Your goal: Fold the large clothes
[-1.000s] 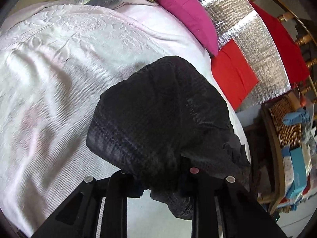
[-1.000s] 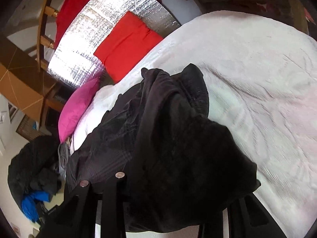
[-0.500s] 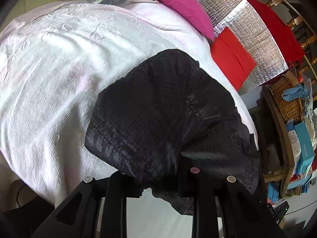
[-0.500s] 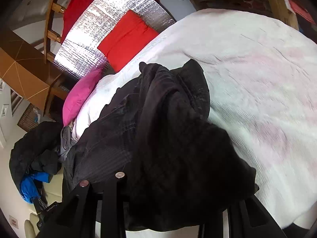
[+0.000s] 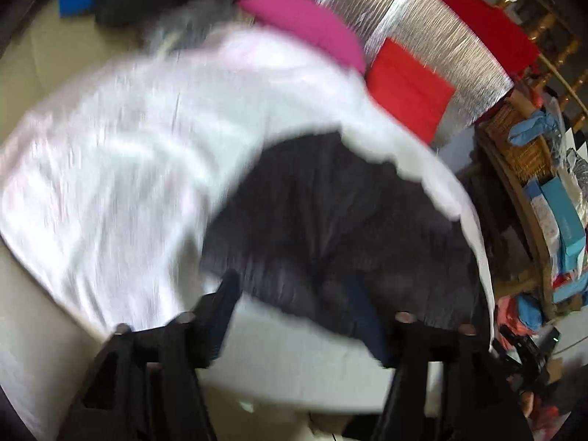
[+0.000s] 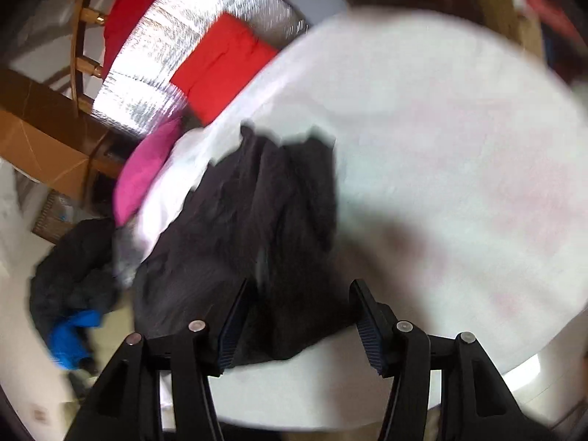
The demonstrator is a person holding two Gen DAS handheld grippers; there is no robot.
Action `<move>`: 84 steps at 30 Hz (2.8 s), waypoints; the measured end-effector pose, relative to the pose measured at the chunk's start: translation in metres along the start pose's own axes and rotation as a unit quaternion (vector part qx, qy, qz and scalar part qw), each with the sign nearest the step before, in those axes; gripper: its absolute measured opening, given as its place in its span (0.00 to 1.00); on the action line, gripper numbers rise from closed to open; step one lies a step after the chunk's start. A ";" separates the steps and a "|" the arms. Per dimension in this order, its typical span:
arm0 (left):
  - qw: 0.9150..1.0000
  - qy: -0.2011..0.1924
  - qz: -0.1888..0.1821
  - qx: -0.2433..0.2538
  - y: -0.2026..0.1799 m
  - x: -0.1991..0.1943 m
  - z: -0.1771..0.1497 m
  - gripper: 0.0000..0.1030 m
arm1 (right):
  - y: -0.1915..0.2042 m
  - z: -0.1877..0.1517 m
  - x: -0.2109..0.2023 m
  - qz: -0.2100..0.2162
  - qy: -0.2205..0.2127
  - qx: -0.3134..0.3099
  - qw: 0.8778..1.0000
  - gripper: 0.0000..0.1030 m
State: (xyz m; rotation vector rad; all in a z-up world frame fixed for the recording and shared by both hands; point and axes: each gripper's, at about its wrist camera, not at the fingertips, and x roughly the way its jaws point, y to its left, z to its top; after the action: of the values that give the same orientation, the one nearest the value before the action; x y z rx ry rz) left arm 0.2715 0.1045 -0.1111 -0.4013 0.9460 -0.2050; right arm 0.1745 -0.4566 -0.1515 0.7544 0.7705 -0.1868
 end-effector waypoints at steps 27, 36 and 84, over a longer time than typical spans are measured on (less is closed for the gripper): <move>0.992 0.057 0.088 0.067 -0.044 0.194 0.110 0.30 | 0.123 0.099 0.195 -0.149 0.044 -0.264 0.952 0.29; 0.996 -0.029 0.051 0.067 -0.061 0.169 0.132 0.21 | 0.136 0.121 0.163 -0.139 -0.061 -0.248 0.957 0.17; 0.982 -0.005 0.177 0.069 0.002 0.129 0.095 0.72 | 0.098 0.043 0.129 0.012 0.113 -0.160 0.981 0.38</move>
State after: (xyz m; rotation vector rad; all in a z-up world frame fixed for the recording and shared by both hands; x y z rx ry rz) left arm 0.4234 0.0855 -0.1589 -0.1011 0.9696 0.0559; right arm 0.3314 -0.4002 -0.1669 0.4827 0.9793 0.0474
